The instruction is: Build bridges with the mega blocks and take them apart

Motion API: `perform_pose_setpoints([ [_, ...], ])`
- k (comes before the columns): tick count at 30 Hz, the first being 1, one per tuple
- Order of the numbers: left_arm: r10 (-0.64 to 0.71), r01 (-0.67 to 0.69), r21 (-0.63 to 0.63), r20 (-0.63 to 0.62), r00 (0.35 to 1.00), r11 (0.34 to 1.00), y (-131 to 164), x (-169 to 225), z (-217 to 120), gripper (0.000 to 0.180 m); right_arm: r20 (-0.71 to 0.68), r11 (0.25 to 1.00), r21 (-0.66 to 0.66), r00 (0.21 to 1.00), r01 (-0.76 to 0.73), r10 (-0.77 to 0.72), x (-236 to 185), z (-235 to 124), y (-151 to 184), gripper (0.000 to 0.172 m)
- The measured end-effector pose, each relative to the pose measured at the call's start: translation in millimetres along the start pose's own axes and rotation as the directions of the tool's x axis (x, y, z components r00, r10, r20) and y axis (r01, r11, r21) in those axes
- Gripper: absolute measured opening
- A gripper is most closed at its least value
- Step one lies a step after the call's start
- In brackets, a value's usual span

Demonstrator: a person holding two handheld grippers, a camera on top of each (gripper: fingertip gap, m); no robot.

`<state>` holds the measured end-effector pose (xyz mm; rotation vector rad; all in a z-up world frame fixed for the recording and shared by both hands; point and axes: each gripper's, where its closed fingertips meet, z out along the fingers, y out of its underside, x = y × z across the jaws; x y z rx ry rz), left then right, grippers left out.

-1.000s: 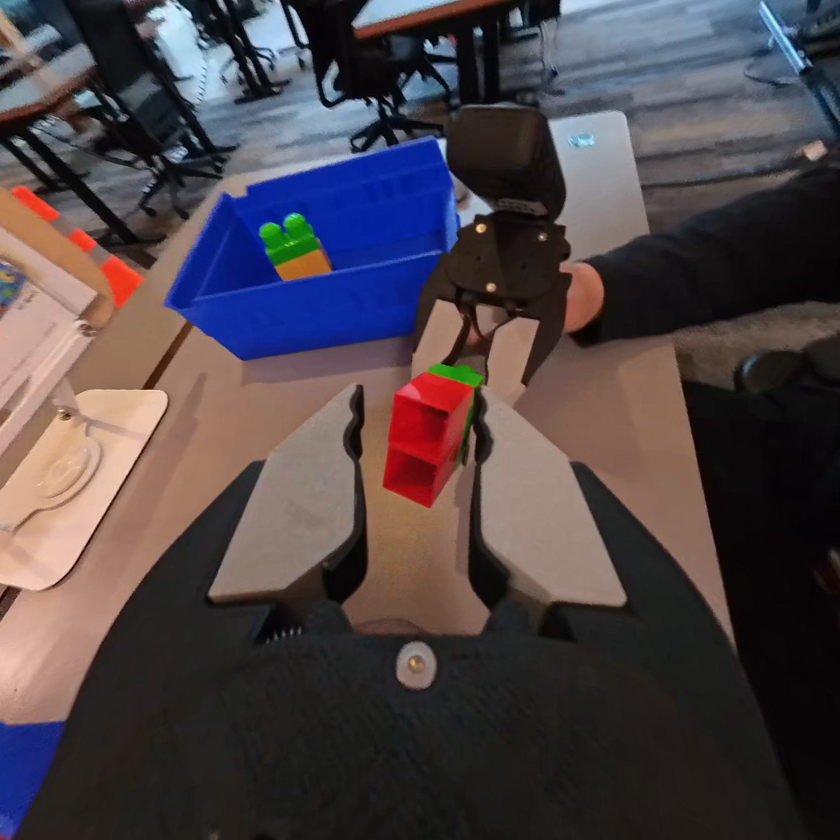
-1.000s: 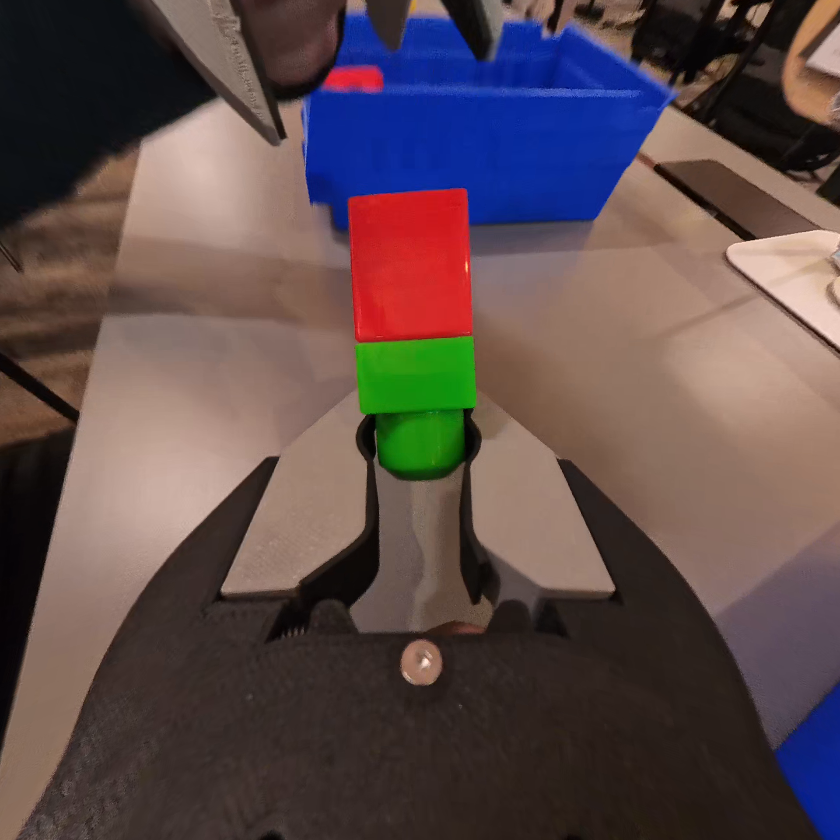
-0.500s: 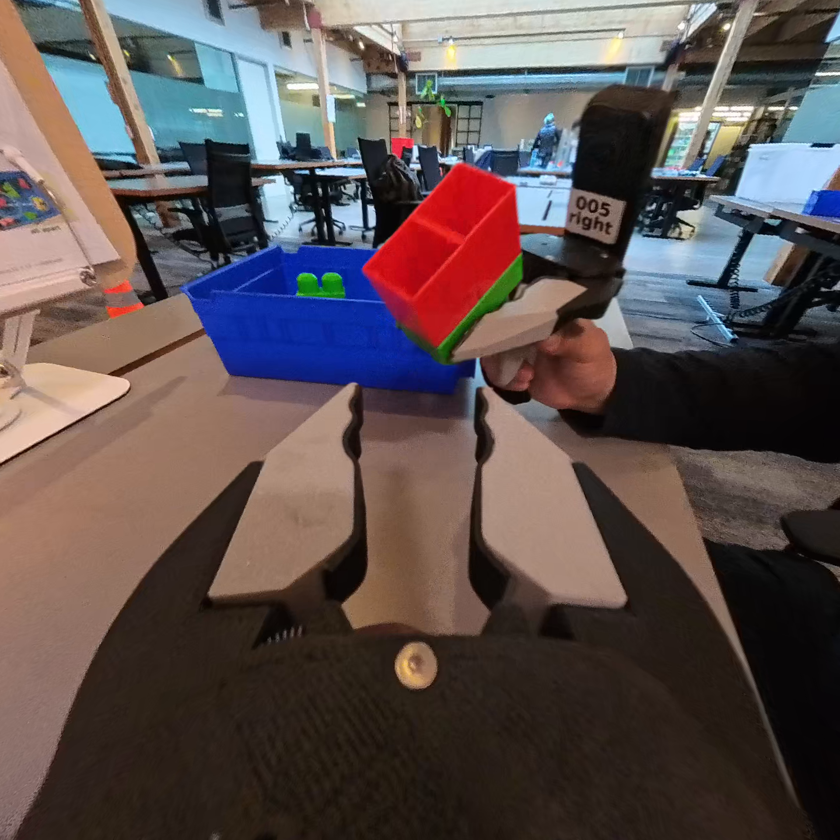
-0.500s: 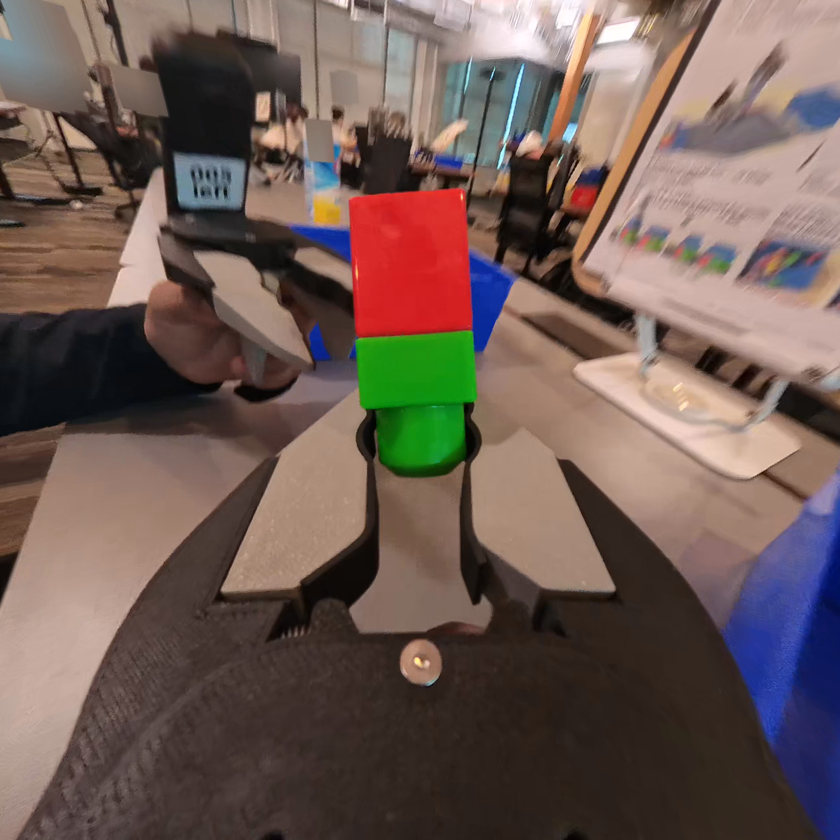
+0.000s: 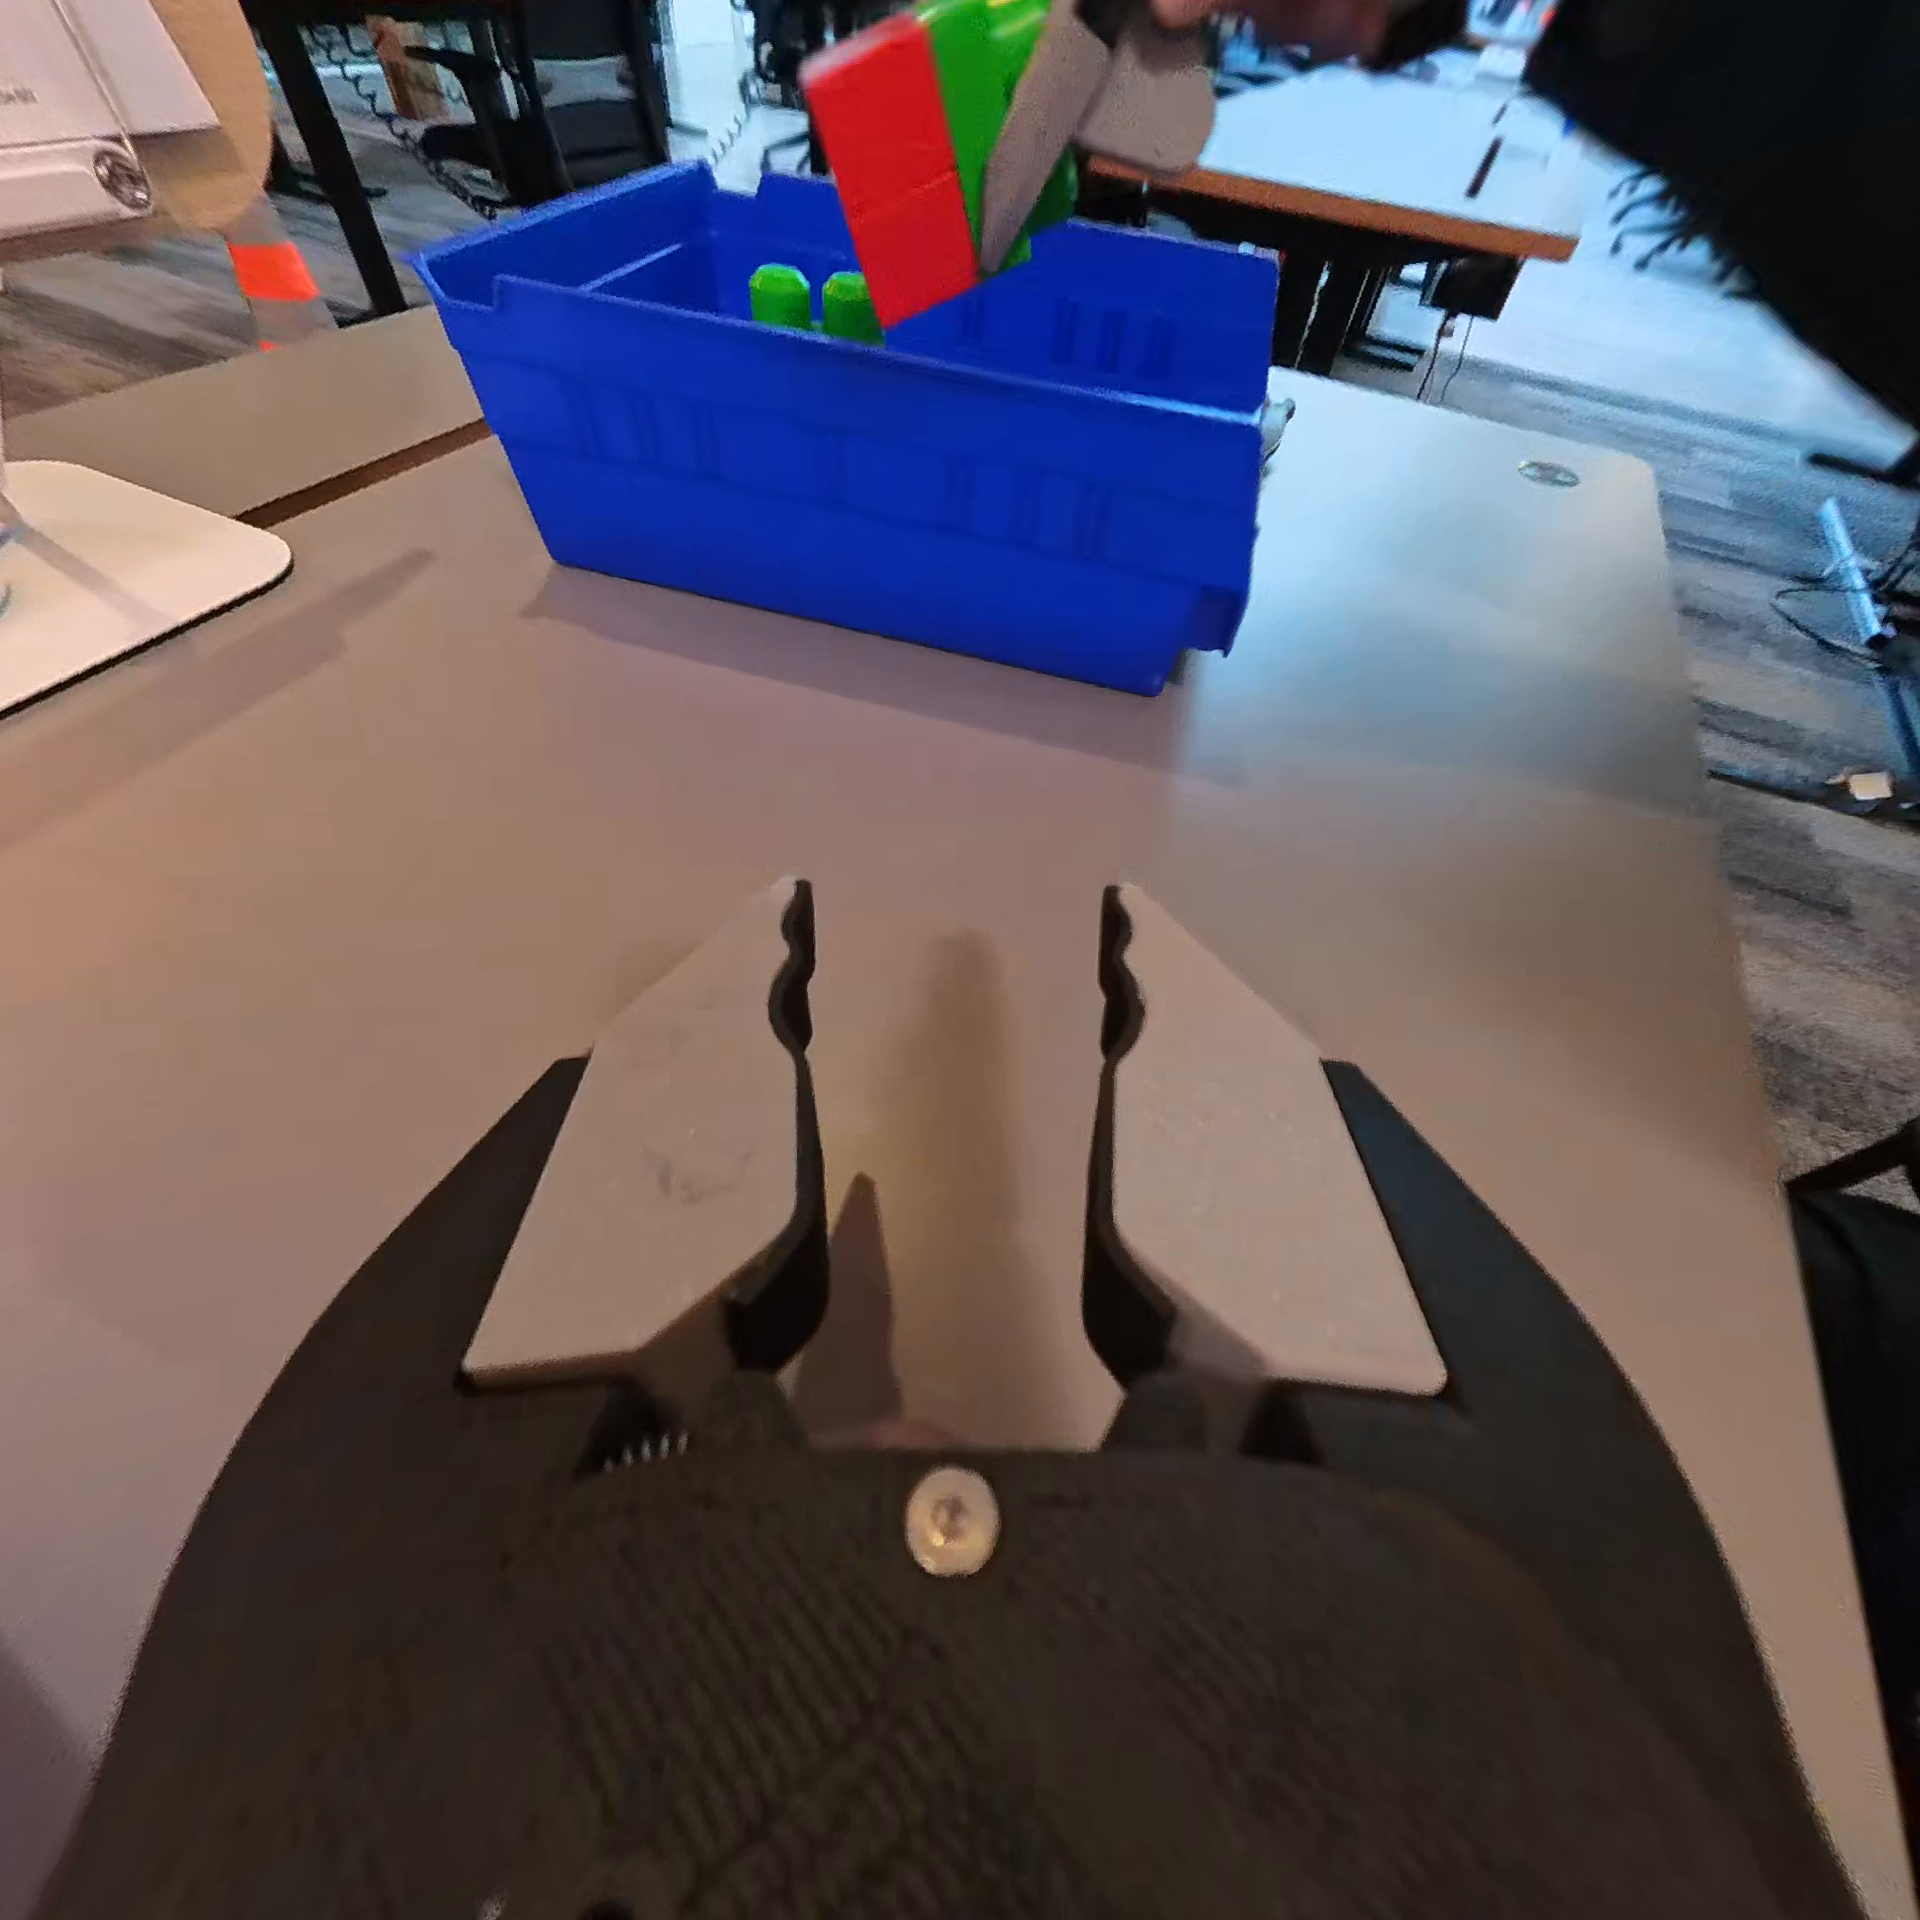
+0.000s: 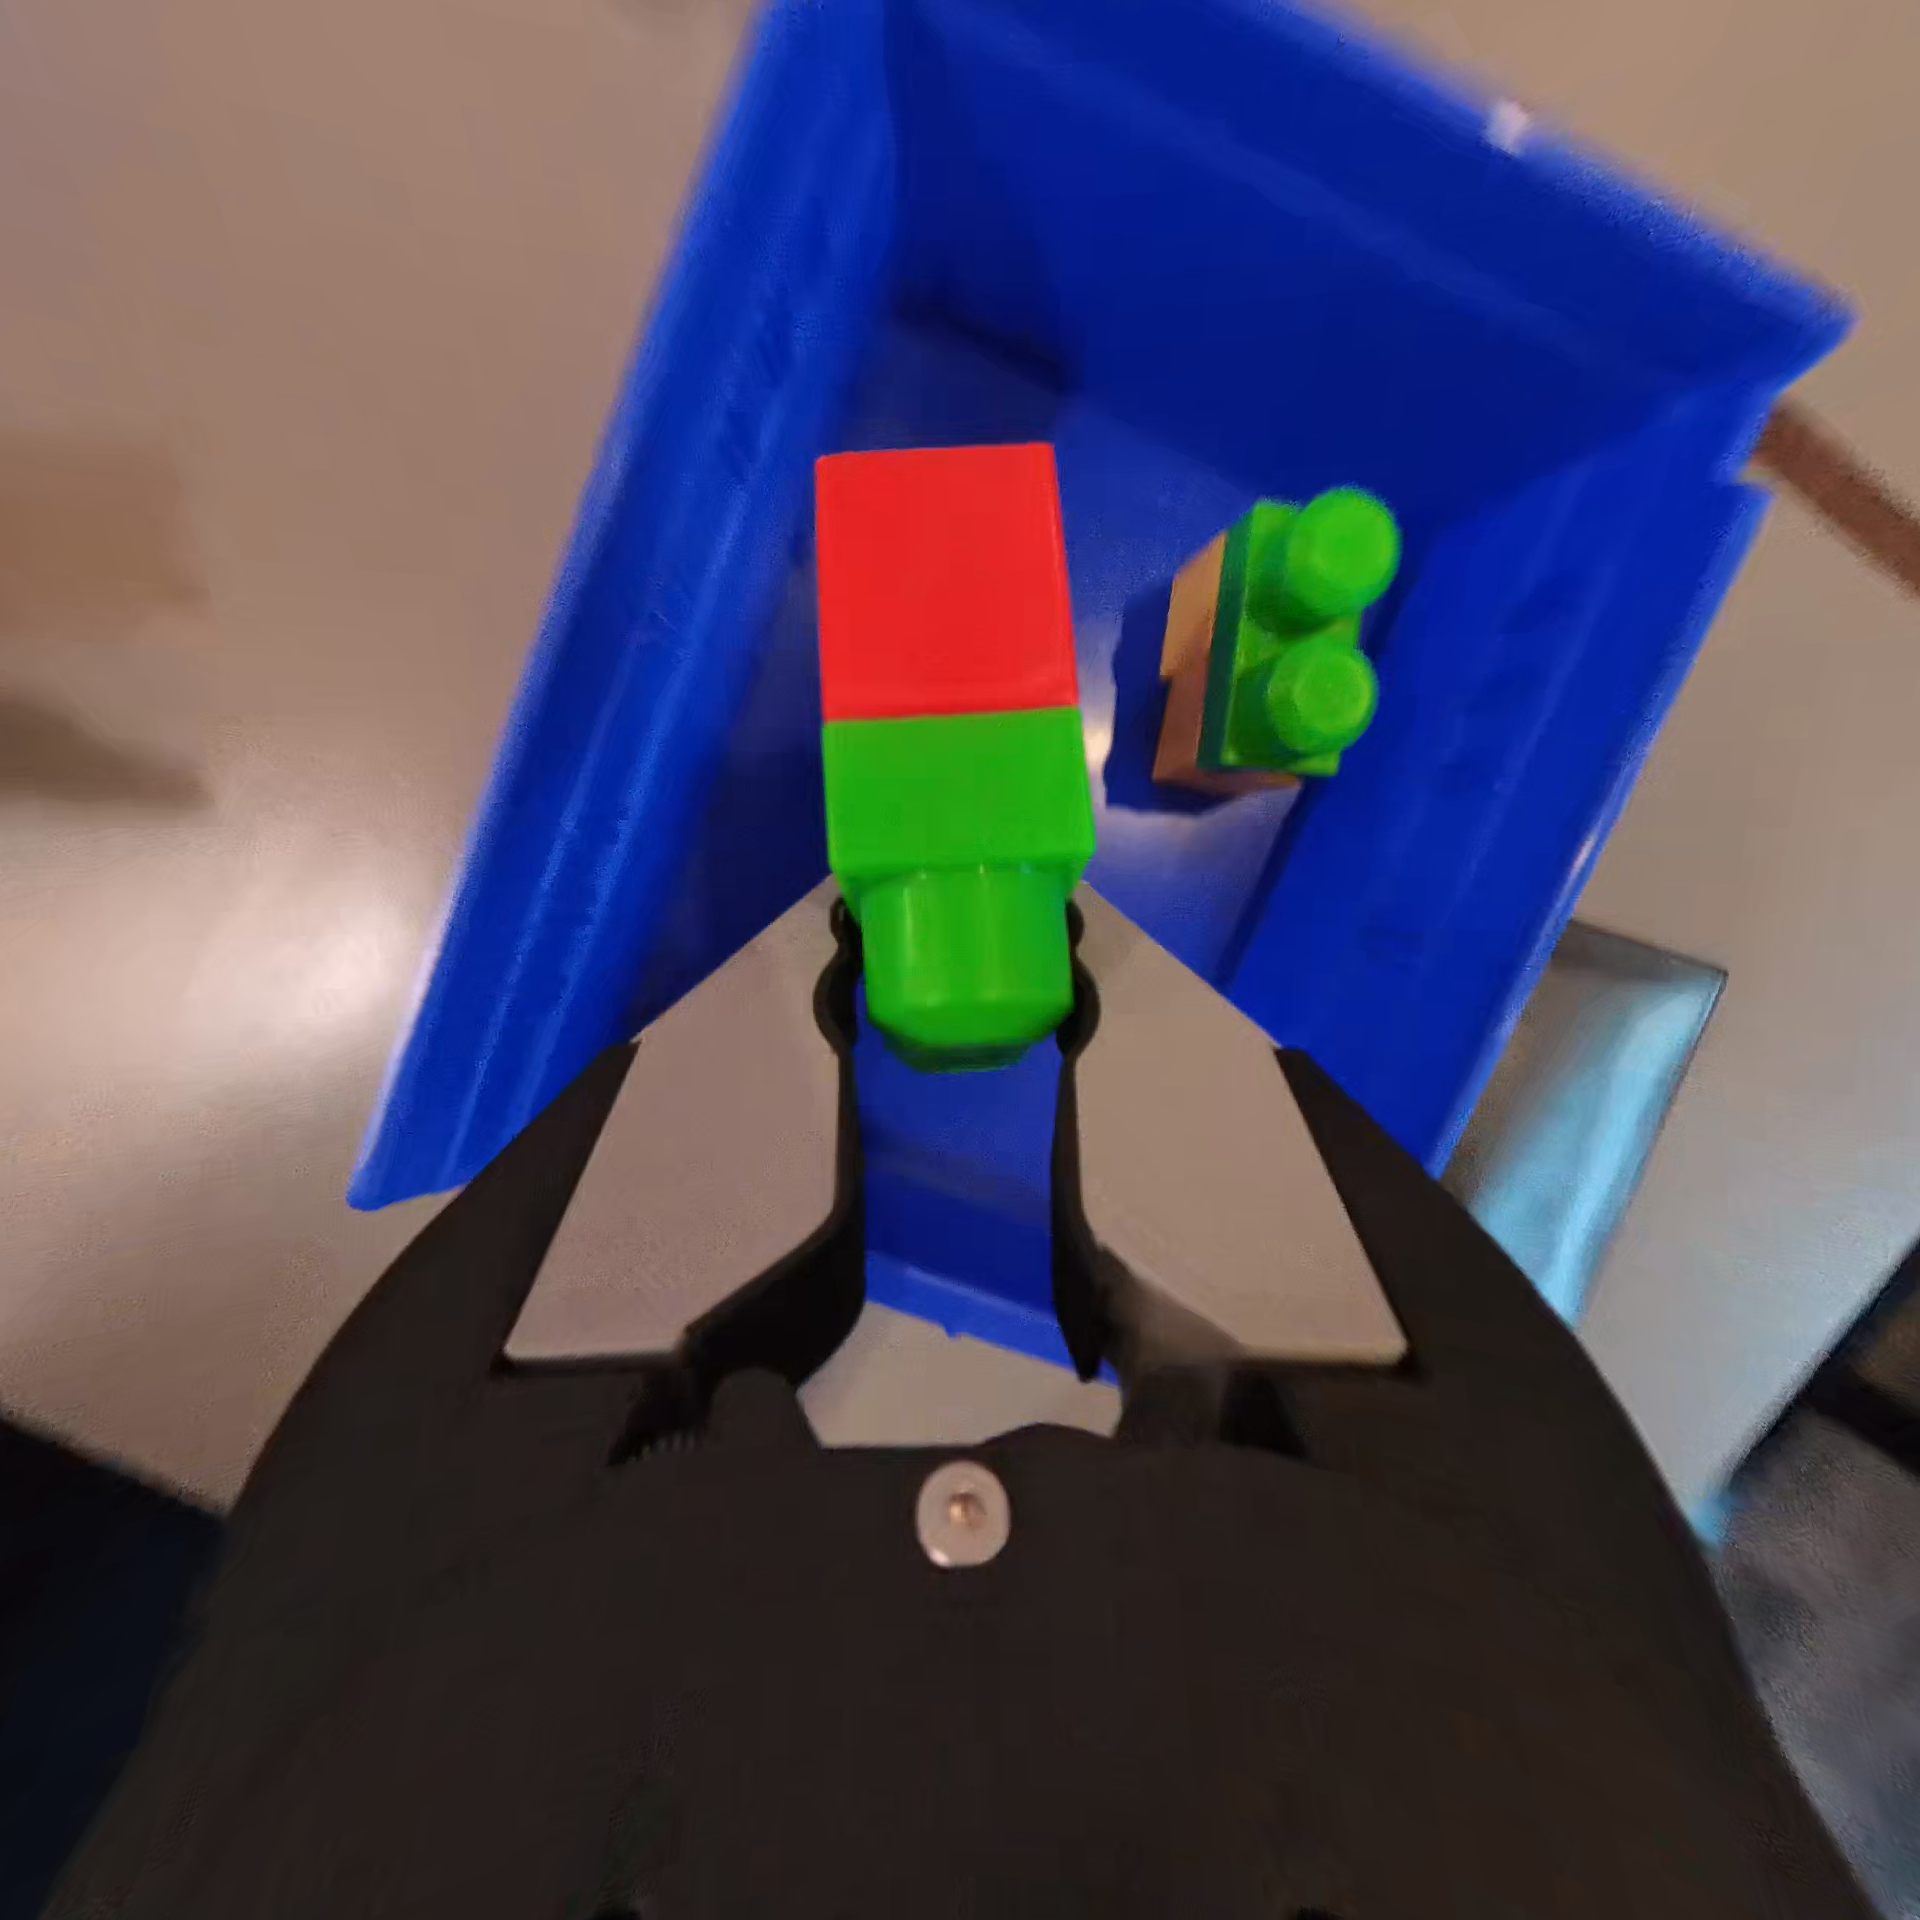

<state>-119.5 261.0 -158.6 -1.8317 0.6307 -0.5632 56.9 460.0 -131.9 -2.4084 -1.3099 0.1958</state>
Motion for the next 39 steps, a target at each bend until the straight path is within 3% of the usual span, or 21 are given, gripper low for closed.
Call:
perform_pose_setpoints([
  [4,0.022,-0.022,-0.059,0.006,1.0,0.998,10.8,-1.0,7.9,0.054,0.019,0.93,-0.366,1.0,0.025,-0.019,8.1,36.0,2.0,0.033],
  [6,0.031,-0.03,-0.08,0.013,0.999,0.996,14.9,-2.4,10.3,0.053,0.013,0.895,-0.446,1.0,0.019,-0.015,11.0,52.6,-2.3,0.033],
  [11,-0.006,0.007,-0.073,0.01,1.0,0.997,15.7,-6.1,11.8,0.053,-0.061,0.883,-0.469,0.997,0.012,-0.046,29.7,77.1,-16.1,0.024],
  [16,-0.015,0.014,-0.063,-0.009,1.0,0.998,15.0,-2.8,10.4,0.052,-0.062,0.927,-0.374,0.997,0.02,-0.046,34.9,76.5,-19.4,0.024],
  [19,-0.018,0.016,-0.076,-0.021,1.0,0.997,18.5,-0.4,11.3,0.052,-0.035,0.925,-0.381,0.999,0.015,-0.031,34.0,73.6,-6.4,0.027],
  [22,-0.009,0.007,-0.092,-0.024,1.0,0.996,24.3,2.8,12.4,0.052,-0.031,0.878,-0.478,1.0,-0.019,0.005,33.1,77.0,18.3,0.048],
  [25,0.003,-0.004,-0.093,-0.014,1.0,0.996,26.0,2.4,11.2,0.052,-0.062,0.859,-0.512,0.997,0.006,-0.044,39.8,80.9,29.6,0.04],
  [30,-0.035,0.033,-0.076,-0.015,0.999,0.997,25.9,-1.3,7.1,0.051,-0.052,0.924,-0.382,0.999,-0.034,0.015,35.7,74.7,16.1,0.036],
  [32,-0.045,0.044,-0.071,-0.016,0.999,0.996,25.1,-2.1,6.8,0.051,-0.024,0.984,-0.177,0.999,-0.033,0.03,29.1,68.2,-13.4,0.035],
  [34,-0.042,0.04,-0.071,-0.019,0.999,0.997,24.8,-1.4,7.4,0.051,-0.014,0.998,0.035,0.998,-0.053,0.054,27.4,62.8,-40.0,0.035],
  [36,-0.03,0.028,-0.077,-0.018,0.999,0.997,25.5,-0.4,8.3,0.051,-0.072,0.972,0.231,0.995,-0.049,0.067,34.9,61.9,-59.0,0.035],
  [39,-0.011,0.01,-0.083,-0.016,1.0,0.996,26.5,0.8,8.9,0.051,-0.151,0.933,0.359,0.986,-0.012,0.07,39.1,72.1,-63.7,0.035],
])
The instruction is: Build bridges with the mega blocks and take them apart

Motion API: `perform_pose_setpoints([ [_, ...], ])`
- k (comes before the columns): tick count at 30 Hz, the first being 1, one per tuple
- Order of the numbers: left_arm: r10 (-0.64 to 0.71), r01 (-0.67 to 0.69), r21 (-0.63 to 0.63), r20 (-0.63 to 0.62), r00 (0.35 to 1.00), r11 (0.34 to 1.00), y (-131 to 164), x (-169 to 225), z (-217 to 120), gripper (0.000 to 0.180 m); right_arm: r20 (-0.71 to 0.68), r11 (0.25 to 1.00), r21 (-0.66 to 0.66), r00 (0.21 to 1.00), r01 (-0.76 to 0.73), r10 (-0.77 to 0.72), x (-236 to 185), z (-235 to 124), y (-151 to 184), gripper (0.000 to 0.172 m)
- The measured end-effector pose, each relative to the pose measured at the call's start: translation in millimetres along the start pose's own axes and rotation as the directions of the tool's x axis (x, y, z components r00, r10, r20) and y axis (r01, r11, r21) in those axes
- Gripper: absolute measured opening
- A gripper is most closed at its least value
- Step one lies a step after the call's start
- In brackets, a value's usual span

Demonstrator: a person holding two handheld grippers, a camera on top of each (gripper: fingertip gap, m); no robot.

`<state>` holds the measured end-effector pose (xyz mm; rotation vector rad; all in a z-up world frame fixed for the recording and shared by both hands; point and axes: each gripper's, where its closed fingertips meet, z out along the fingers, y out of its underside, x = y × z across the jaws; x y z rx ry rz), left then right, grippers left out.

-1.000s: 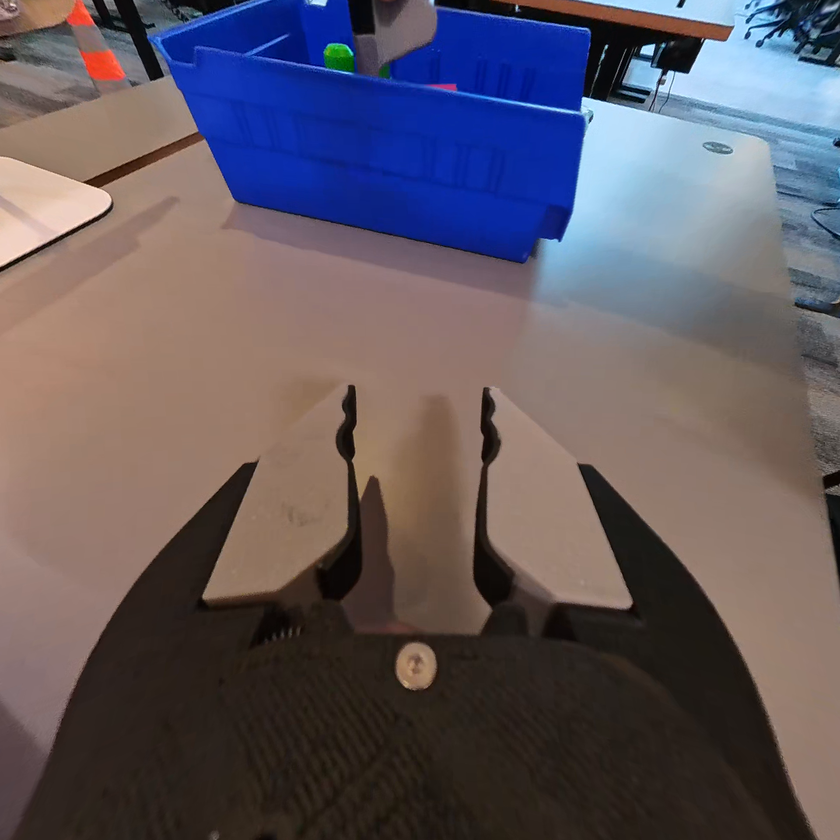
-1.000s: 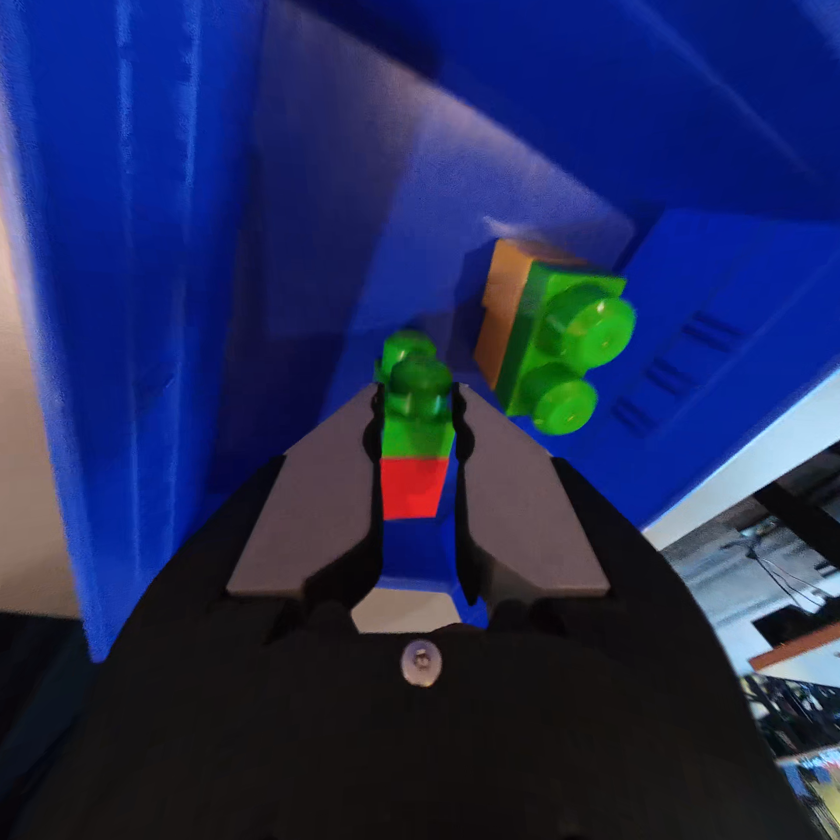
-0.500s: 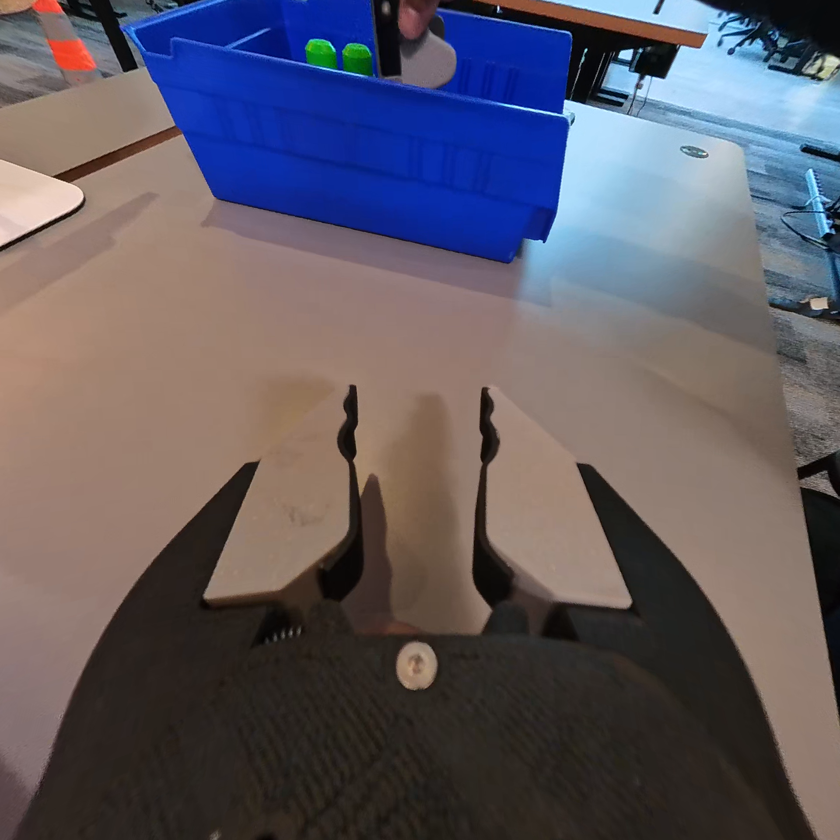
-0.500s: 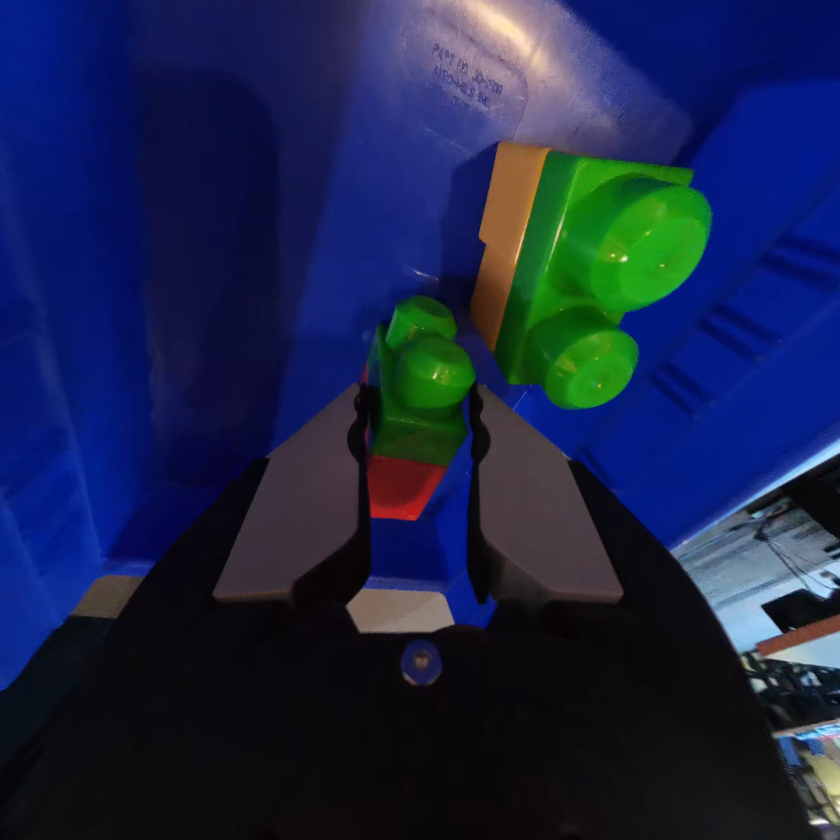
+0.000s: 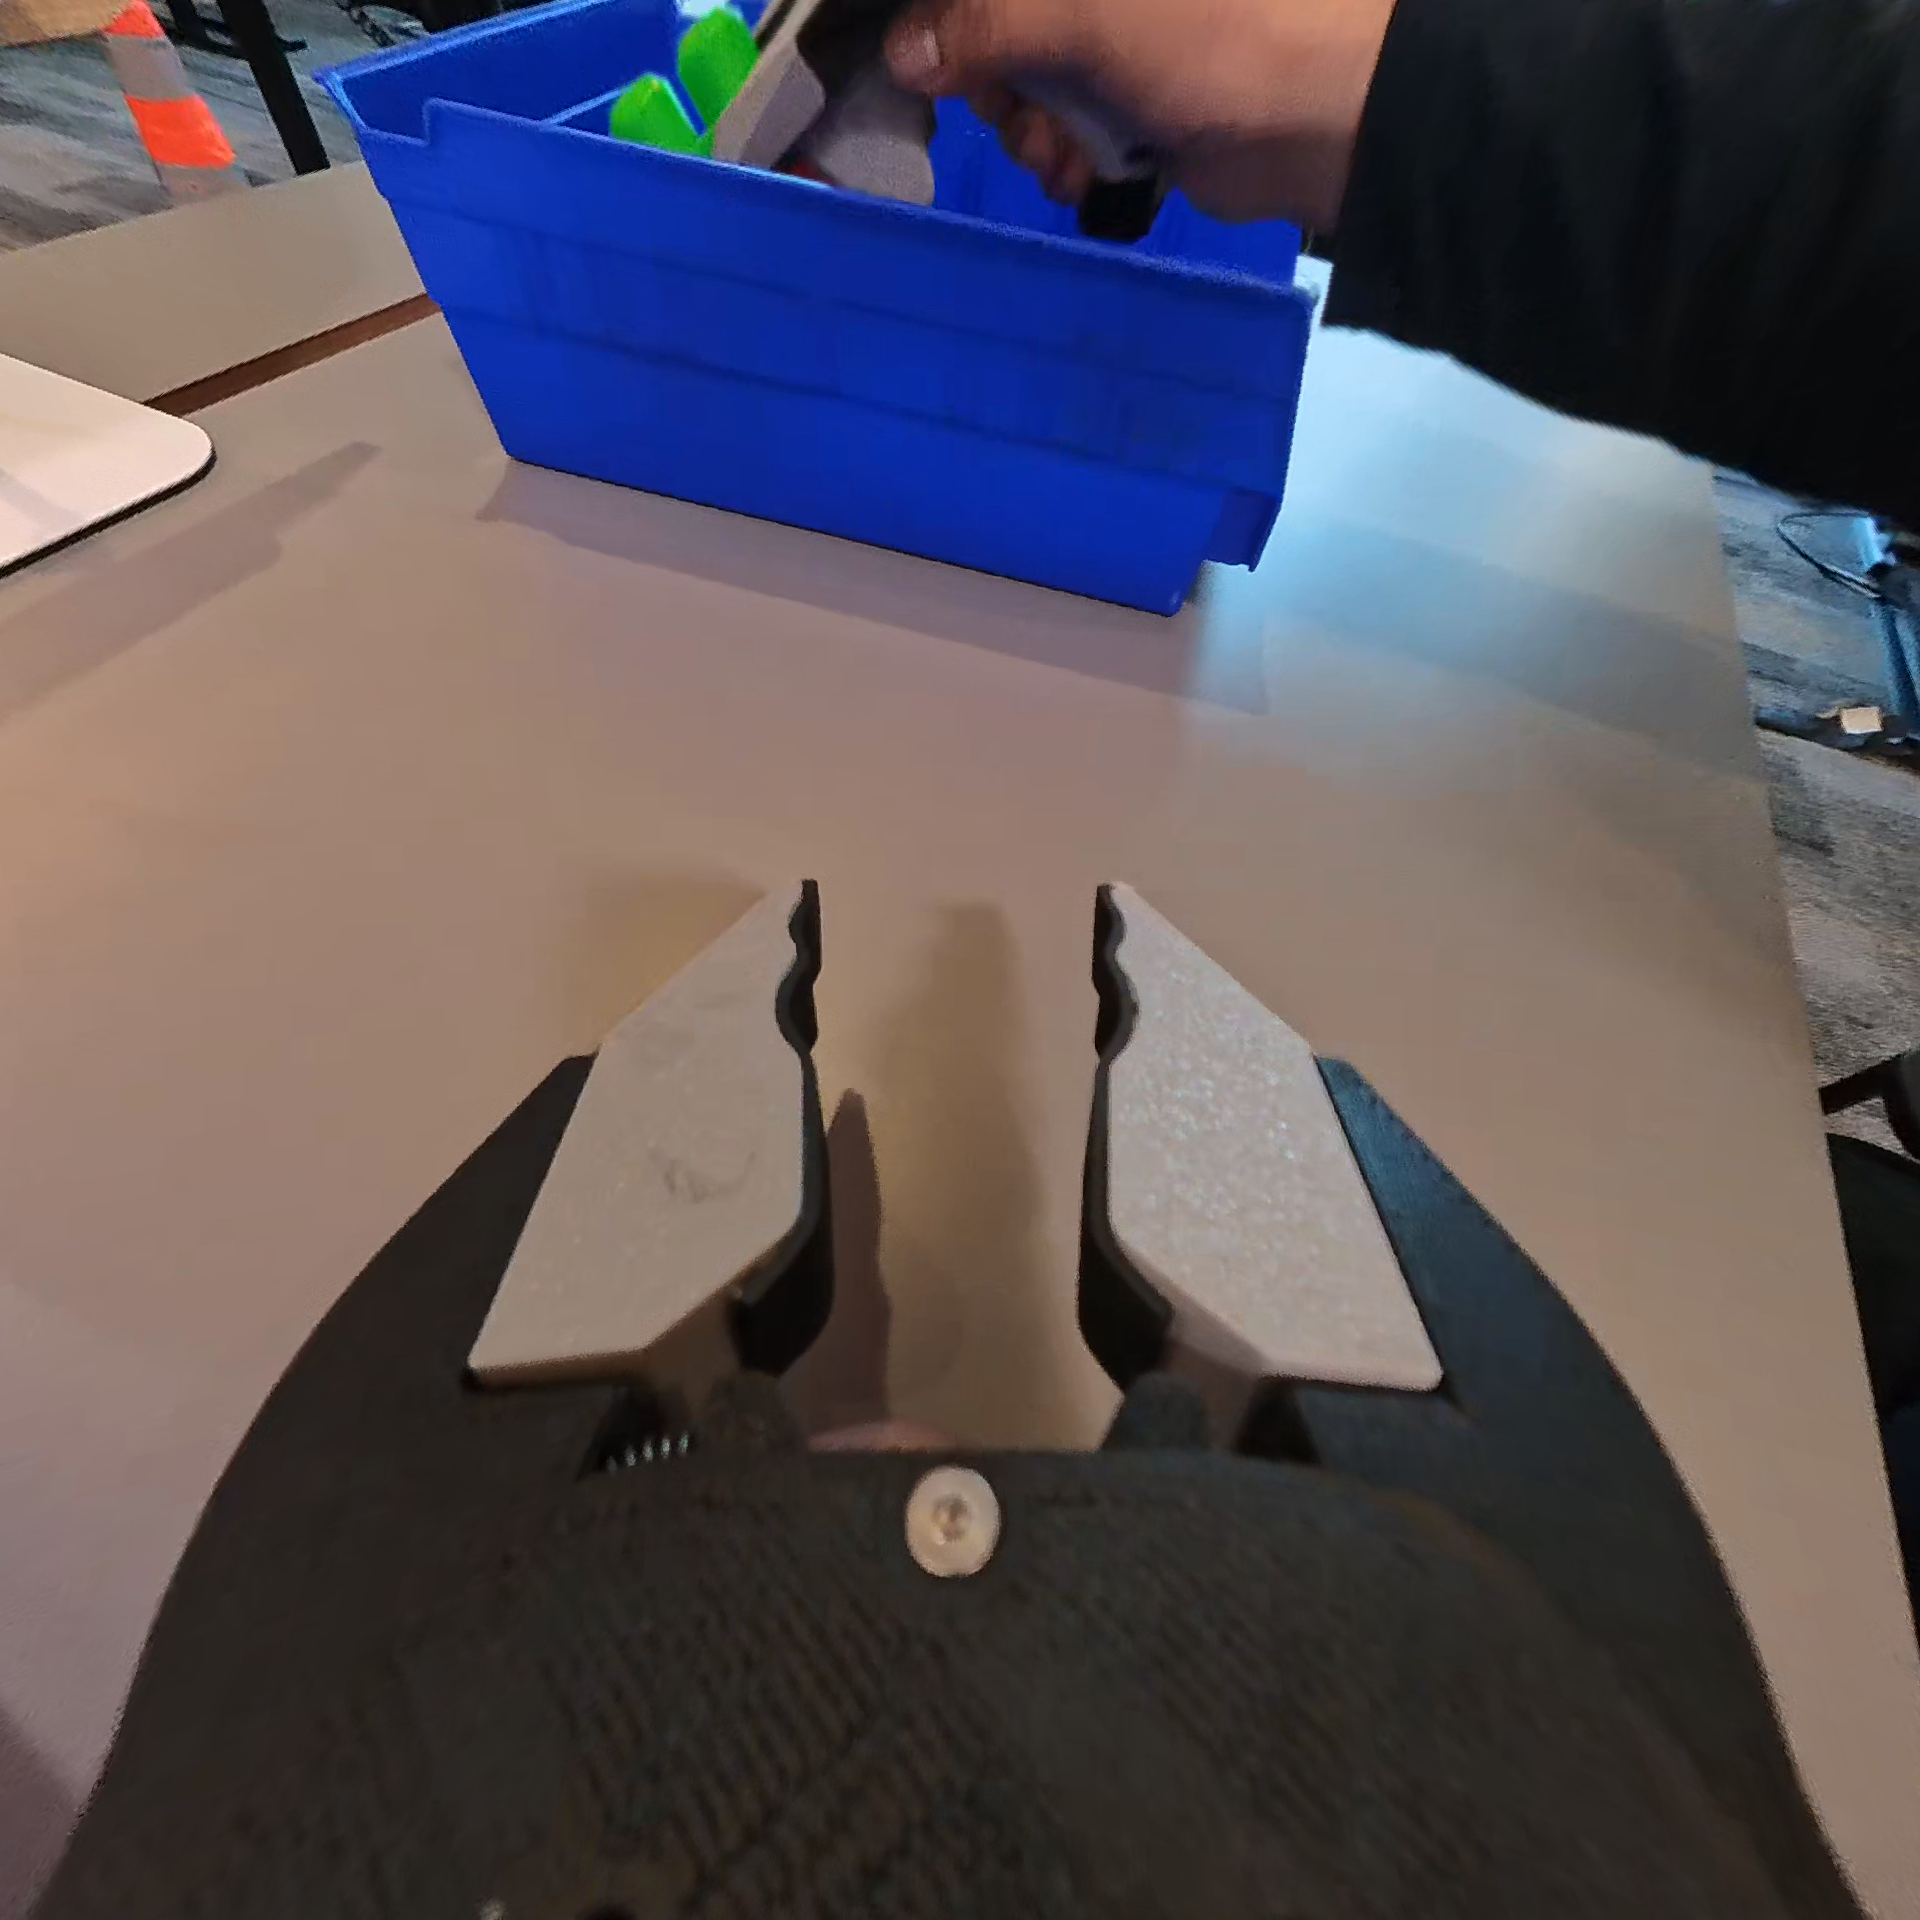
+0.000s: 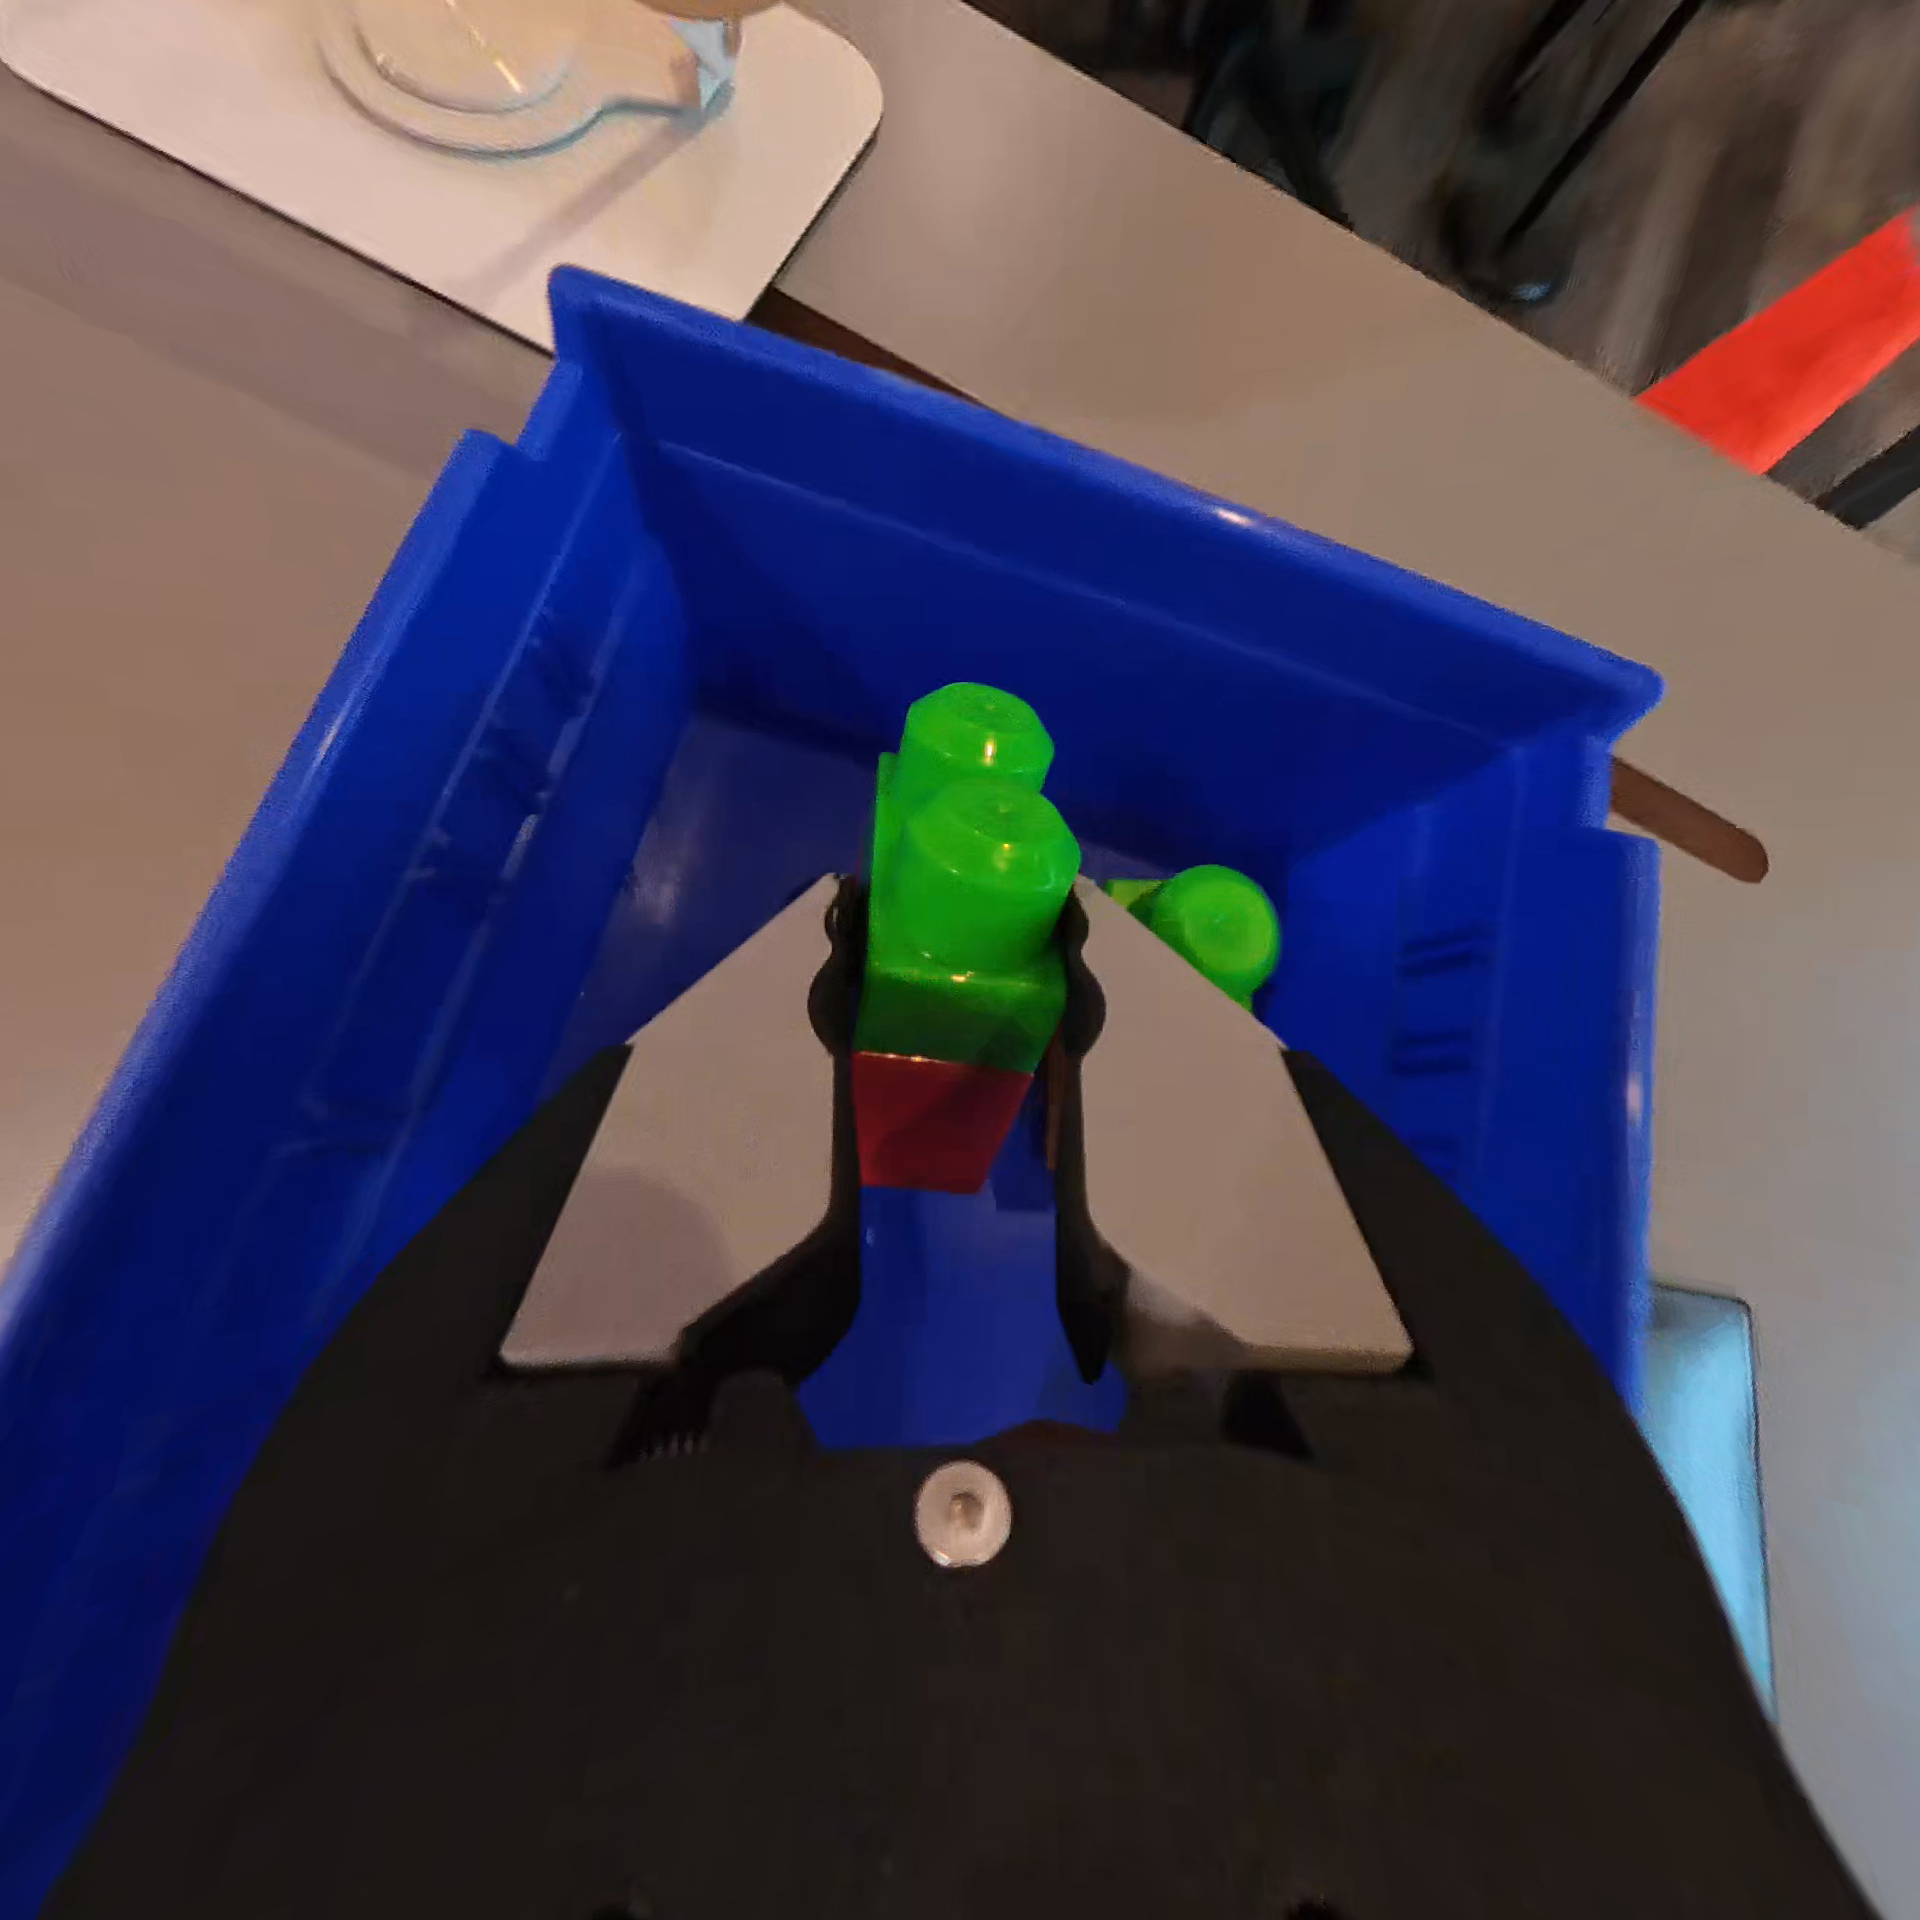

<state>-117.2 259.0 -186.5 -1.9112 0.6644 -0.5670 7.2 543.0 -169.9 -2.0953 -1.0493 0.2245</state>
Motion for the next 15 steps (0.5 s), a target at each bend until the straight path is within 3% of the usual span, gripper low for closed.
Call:
perform_pose_setpoints([
  [3,-0.004,0.004,0.006,0.004,1.0,1.0,-0.6,-1.6,-1.0,0.051,-0.066,0.998,-0.023,0.996,0.058,-0.059,-2.4,10.2,16.1,0.036],
  [9,-0.028,0.028,0.018,0.001,1.0,0.999,-2.2,-4.0,-2.2,0.05,-0.053,0.989,-0.109,0.993,0.098,-0.105,-15.3,-5.5,41.1,0.034],
  [15,0.004,-0.004,0.002,0.002,1.0,1.0,-0.2,-0.4,-0.2,0.05,-0.014,0.994,-0.092,0.998,0.058,-0.06,-18.9,-22.8,39.5,0.037],
])
